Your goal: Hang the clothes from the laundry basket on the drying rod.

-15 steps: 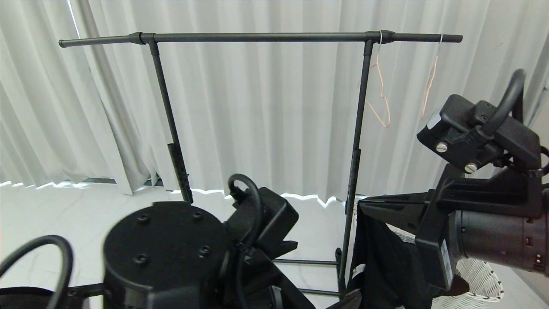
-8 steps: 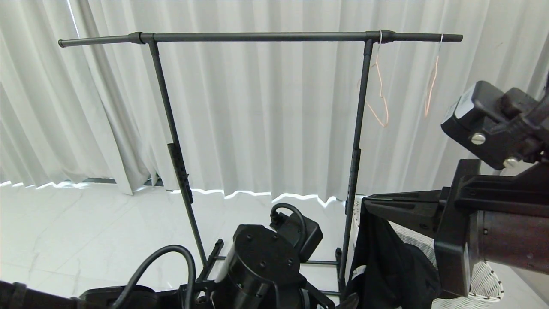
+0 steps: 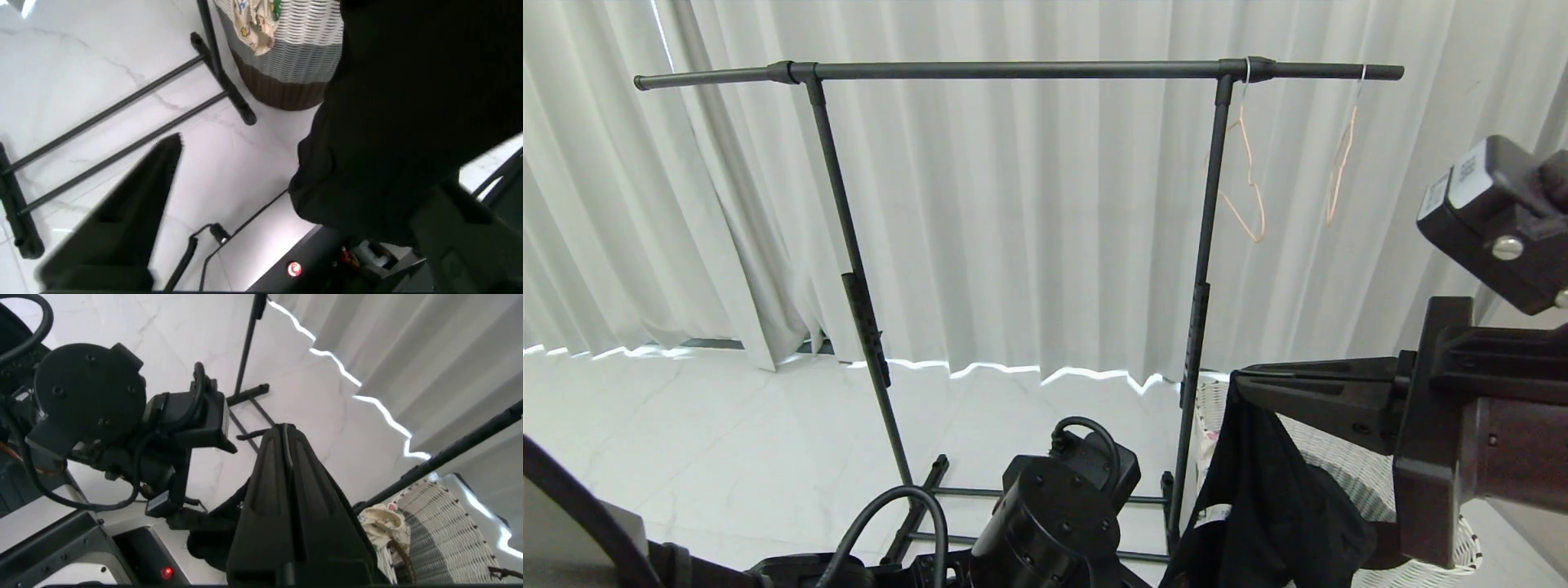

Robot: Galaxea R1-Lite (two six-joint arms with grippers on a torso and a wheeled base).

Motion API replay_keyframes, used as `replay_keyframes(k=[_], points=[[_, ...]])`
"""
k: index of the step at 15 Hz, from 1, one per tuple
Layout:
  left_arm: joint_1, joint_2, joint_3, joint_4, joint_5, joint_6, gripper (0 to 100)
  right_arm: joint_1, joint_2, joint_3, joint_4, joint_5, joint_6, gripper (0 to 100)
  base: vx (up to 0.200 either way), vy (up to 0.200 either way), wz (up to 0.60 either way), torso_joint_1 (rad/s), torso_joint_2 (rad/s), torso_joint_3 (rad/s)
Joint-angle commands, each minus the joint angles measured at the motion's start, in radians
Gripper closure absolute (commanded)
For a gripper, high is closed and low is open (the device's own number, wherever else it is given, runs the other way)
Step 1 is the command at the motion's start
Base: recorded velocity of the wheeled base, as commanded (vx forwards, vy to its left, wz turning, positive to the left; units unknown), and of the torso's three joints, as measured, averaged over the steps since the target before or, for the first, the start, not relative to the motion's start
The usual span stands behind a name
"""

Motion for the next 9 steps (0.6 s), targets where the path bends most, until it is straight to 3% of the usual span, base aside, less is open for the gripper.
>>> replay_keyframes(k=[1, 5, 7, 8, 9], points=[[-0.002, -0.002, 0.003, 0.0, 0.0, 0.0, 100, 0.0, -0.005, 0.0, 0.0, 0.0, -0.001, 100, 0.0, 0.0, 0.0, 0.0, 0.0, 0.0], [-0.028, -0.014, 0.027, 0.0, 0.015, 0.0, 100, 0.0, -0.013, 0.025, 0.0, 0.0, -0.001, 100, 0.0, 0.0, 0.0, 0.0, 0.0, 0.0], [-0.058, -0.043, 0.037, 0.0, 0.075, 0.0, 100, 0.0, -0.025, 0.056, -0.002, -0.002, -0.001, 100, 0.0, 0.0, 0.0, 0.0, 0.0, 0.0], [-0.081, -0.092, 0.052, 0.005, 0.144, 0.006, 100, 0.0, -0.04, 0.086, -0.002, -0.023, -0.001, 100, 0.0, 0.0, 0.0, 0.0, 0.0, 0.0], [-0.083, -0.137, 0.06, 0.011, 0.15, 0.007, 100, 0.0, -0.042, 0.109, -0.003, -0.048, -0.001, 100, 0.0, 0.0, 0.0, 0.0, 0.0, 0.0]])
